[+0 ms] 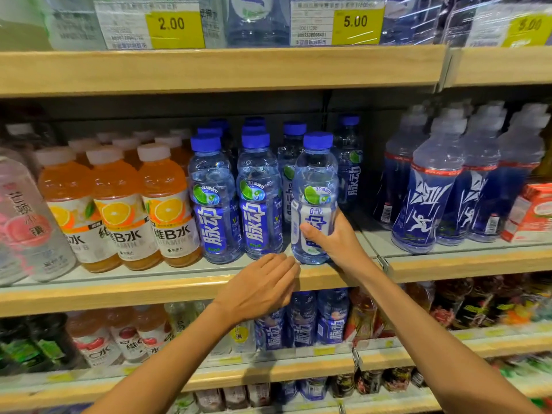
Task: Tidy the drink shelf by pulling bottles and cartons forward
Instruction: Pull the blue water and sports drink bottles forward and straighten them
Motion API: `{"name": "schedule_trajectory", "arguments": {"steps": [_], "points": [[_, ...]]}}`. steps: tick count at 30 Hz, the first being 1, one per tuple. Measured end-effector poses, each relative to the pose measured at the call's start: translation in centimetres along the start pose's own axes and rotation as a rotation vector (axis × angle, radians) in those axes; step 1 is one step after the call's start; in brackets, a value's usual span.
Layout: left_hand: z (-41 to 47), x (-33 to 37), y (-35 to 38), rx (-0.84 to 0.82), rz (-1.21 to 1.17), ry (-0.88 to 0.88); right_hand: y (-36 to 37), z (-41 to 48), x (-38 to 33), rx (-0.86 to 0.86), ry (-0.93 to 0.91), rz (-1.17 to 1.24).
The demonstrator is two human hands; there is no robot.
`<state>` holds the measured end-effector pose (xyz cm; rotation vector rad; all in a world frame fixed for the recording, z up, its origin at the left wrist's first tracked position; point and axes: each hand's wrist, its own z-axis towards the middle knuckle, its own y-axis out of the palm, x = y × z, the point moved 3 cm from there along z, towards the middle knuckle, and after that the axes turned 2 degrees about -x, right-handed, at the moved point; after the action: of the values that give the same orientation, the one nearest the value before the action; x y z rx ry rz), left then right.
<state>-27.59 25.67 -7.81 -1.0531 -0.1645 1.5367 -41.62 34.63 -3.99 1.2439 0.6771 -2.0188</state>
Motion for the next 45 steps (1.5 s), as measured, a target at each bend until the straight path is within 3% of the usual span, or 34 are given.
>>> {"name": "schedule_trajectory", "arguments": {"steps": [12,16,25,28,35,40,45], "points": [[-0.7,0.2,0.8,0.078,0.041,-0.005,1.0,4.0,1.2,-0.050,0.034,-0.098],[-0.6,0.2,0.8,0.088,0.045,-0.011,1.2,5.2,2.0,0.019,0.034,-0.056],[0.0,0.4,0.3,0.029,-0.036,-0.082,1.5,6.2,1.9,0.056,0.047,-0.002],[0.8,0.7,0.1,-0.005,-0.079,-0.125,0.8,5.8,2.1,0.066,0.091,-0.097],[5.4,2.5,0.7,-0.096,-0.131,-0.139,-5.7,4.1,2.5,0.407,0.043,-0.268],[7.0,2.7,2.2,-0.205,-0.126,-0.157,-7.3,5.6,3.7,0.436,0.045,-0.381],[6.8,2.6,2.5,-0.221,-0.131,-0.157,-7.1,8.4,5.4,0.429,0.185,-0.414]]}}
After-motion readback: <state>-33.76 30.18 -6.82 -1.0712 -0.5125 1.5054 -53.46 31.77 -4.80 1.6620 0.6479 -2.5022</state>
